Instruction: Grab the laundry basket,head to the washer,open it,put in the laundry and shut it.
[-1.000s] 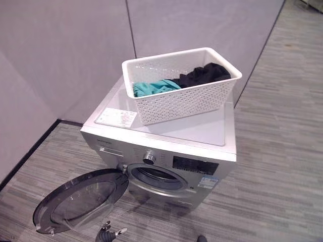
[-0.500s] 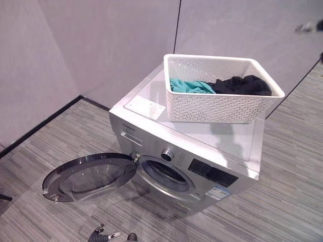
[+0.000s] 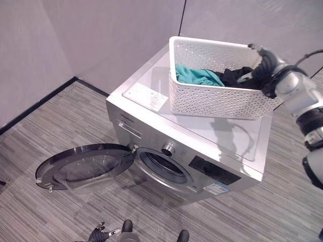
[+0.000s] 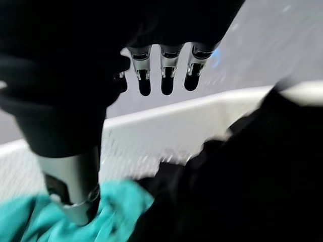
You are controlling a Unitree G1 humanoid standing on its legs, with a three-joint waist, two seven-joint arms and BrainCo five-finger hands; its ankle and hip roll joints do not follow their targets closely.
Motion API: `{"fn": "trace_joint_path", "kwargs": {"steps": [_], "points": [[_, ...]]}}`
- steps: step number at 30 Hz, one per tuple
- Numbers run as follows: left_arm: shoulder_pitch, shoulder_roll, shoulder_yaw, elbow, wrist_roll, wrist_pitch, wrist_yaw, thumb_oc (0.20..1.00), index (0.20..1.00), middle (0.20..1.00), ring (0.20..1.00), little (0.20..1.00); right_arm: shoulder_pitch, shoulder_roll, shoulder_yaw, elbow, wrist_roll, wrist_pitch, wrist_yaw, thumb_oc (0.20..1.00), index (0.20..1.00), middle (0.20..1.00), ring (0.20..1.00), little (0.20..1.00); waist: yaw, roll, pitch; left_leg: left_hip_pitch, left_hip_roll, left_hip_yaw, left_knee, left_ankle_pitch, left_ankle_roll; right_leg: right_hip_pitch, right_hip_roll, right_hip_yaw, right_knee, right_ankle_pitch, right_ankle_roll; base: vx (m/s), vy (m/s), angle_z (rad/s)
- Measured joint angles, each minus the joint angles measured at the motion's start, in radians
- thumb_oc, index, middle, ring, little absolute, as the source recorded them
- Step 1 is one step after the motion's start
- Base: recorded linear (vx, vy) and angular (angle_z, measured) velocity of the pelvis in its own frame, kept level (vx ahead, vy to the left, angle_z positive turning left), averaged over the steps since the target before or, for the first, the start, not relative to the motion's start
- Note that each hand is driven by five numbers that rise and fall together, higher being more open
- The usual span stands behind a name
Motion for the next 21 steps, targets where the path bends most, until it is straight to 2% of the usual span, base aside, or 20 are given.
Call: {"fn": "trace_joint_path", "kwargs": {"steps": [4,14,16,18,20,21], "points": [[-0.001,0.003,0.001,0.002,-0.001,0.001,0.0,1.0,1.0,1.0,1.0,1.0,-0.004,0.01,0.018,0.015,-0.001,0.001,0.036,1.0,1.0,1.0,1.0,1.0,0.006,-0.015,0.007,-0.015,0.002,-0.016,0.0,0.003,-0.004,-0.007,0.003,-0.02,0.0,0.0,-0.001,-0.01,-0.008,0.11],[-0.012,0.015,0.0,0.004,-0.021,0.002,-0.002,1.0,1.0,1.0,1.0,1.0,-0.031,0.014,0.038,0.253,-0.082,0.02,0.055,1.0,1.0,1.0,1.0,1.0,0.035,-0.029,0.014,-0.047,0.013,-0.045,0.002,0.008,-0.013,-0.019,0.013,-0.049,0.0,-0.004,-0.007,0.01,-0.01,0.07],[-0.017,0.027,-0.002,0.002,-0.019,0.003,-0.01,1.0,1.0,1.0,1.0,1.0,-0.03,-0.038,0.117,0.214,-0.082,0.02,0.089,0.934,0.934,0.934,0.934,0.934,0.044,-0.04,0.02,-0.051,0.016,-0.046,0.001,0.01,-0.016,-0.022,0.017,-0.052,0.0,-0.005,-0.008,0.02,-0.01,0.01],[-0.016,0.045,-0.002,0.001,-0.018,0.004,-0.019,1.0,1.0,1.0,1.0,1.0,-0.029,-0.135,0.198,0.082,-0.08,0.018,0.148,1.0,1.0,1.0,1.0,1.0,0.047,-0.056,0.024,-0.064,0.016,-0.046,0.0,0.014,-0.021,-0.035,0.021,-0.051,0.0,-0.004,-0.009,0.0,0.0,0.0],[-0.012,0.046,-0.002,0.005,-0.018,0.004,-0.02,1.0,1.0,1.0,1.0,1.0,-0.029,-0.169,0.214,0.004,-0.076,0.016,0.188,1.0,1.0,1.0,1.0,1.0,0.041,-0.06,0.023,-0.061,0.017,-0.045,0.0,0.014,-0.021,-0.034,0.021,-0.05,0.0,-0.004,-0.01,0.0,0.0,0.0],[-0.015,0.045,-0.005,0.001,-0.017,0.002,-0.024,1.0,1.0,1.0,1.0,1.0,-0.028,-0.24,0.261,-0.156,-0.032,0.023,0.224,1.0,1.0,1.0,1.0,1.0,0.033,-0.062,0.022,-0.063,0.022,-0.047,-0.001,0.014,-0.021,-0.034,0.022,-0.052,0.0,-0.004,-0.01,0.0,0.0,0.0]]}}
